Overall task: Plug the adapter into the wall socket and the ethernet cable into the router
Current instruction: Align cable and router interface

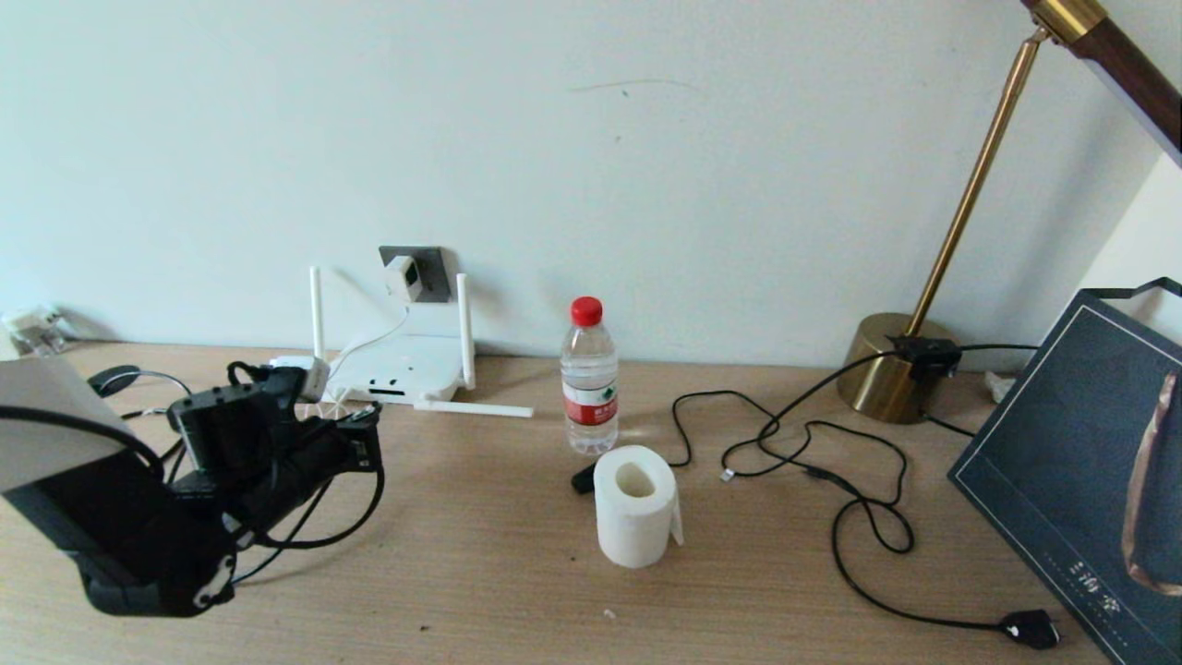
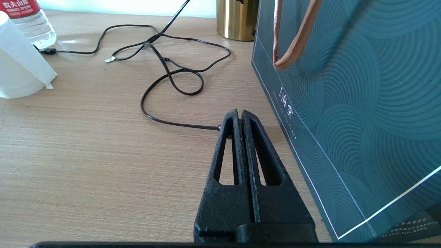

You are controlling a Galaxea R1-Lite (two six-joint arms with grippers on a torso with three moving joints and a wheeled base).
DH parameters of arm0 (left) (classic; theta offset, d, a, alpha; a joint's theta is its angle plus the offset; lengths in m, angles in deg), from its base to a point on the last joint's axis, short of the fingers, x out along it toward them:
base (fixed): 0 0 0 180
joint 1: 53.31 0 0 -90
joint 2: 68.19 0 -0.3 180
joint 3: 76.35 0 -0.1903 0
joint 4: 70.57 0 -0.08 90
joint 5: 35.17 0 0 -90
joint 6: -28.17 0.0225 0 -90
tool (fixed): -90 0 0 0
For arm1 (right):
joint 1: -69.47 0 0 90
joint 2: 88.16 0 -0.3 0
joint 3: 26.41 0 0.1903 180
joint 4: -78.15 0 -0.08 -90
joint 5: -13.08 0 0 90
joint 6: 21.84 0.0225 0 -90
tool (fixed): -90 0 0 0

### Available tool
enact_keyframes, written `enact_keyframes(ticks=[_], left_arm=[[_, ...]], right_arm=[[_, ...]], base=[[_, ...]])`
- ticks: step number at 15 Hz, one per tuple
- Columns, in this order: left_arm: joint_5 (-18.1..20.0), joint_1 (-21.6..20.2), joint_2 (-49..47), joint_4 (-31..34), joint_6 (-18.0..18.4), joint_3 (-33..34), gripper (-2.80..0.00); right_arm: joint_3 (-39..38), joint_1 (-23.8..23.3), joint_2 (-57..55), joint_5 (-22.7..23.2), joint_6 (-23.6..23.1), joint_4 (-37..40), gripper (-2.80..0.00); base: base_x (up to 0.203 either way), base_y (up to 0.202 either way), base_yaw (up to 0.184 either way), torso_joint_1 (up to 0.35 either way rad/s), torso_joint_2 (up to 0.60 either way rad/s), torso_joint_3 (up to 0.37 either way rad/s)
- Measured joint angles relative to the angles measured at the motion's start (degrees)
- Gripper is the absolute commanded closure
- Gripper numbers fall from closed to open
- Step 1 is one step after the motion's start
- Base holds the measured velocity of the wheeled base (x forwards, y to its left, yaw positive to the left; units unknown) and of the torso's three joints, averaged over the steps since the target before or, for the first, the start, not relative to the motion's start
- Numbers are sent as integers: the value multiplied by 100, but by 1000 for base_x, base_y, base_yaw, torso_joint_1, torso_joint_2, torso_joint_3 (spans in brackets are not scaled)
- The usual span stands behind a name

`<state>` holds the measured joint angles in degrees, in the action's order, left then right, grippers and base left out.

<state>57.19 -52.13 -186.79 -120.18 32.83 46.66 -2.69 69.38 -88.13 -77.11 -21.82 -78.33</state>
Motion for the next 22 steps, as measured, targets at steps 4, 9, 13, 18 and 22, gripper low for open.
enact_keyframes(ticks=[4,9,13,18,22], left_arm=[[41,-4,-76,-2,5,-33,0],[38,-4,-241,-2,16,-191,0],[35,-9,-376,-6,16,-321,0],[35,-13,-500,-8,16,-457,0],[41,-26,-527,-2,16,-555,0]], right_arm=[[0,0,0,2,-1,2,0],[0,0,0,0,-1,2,0],[0,0,0,0,-1,2,0],[0,0,-2,0,-1,2,0],[0,0,-2,0,-1,2,0]], base=[[0,0,0,0,0,0],[0,0,0,0,0,0],[0,0,0,0,0,0],[0,0,0,0,0,0],[0,0,0,0,0,0]])
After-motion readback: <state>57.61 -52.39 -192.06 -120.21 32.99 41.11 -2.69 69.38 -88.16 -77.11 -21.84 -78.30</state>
